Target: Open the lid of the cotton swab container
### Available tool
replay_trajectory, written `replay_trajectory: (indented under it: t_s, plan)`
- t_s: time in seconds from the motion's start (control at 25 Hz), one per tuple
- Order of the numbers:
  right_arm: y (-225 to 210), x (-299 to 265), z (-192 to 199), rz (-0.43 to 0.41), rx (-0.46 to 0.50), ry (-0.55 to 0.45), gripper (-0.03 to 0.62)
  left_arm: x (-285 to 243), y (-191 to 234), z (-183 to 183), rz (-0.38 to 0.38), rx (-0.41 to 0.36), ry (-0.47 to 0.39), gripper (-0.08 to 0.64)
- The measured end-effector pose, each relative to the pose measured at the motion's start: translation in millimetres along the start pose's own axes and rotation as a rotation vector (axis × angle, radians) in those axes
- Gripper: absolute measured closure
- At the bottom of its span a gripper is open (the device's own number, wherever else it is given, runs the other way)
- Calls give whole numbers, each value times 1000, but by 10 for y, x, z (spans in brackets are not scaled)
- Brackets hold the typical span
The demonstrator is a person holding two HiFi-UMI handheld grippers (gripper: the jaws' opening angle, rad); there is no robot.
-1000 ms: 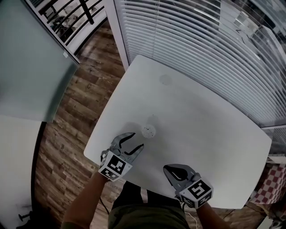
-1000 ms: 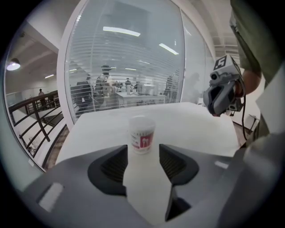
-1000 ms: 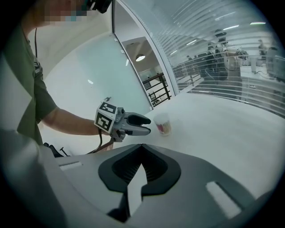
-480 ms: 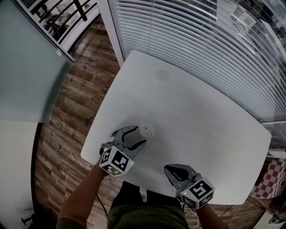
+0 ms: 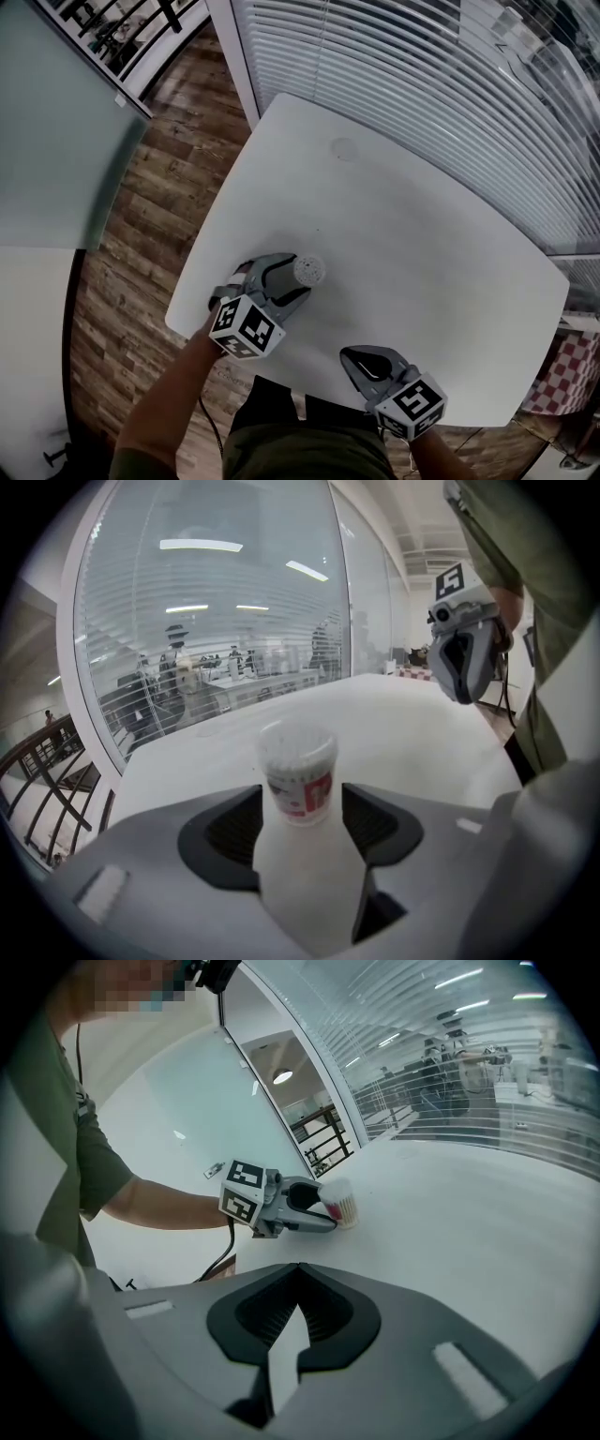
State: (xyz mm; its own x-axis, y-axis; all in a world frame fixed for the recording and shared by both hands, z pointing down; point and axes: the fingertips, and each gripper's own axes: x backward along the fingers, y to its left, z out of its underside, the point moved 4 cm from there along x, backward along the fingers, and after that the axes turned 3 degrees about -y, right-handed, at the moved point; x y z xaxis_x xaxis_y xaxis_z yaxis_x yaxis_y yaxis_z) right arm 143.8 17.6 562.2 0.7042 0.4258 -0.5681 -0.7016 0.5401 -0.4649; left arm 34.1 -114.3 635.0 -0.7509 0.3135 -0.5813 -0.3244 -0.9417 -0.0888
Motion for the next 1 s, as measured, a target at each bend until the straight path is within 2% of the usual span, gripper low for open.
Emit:
replay_trajectory:
  t_s: [0.44, 1.0]
  plan:
    - [-14, -32, 10, -3, -8, 9, 588, -91, 21, -75, 16, -36, -10, 310]
    - [-14, -92, -57, -4, -12, 5, 588, -118, 82, -74, 24, 0, -44, 321]
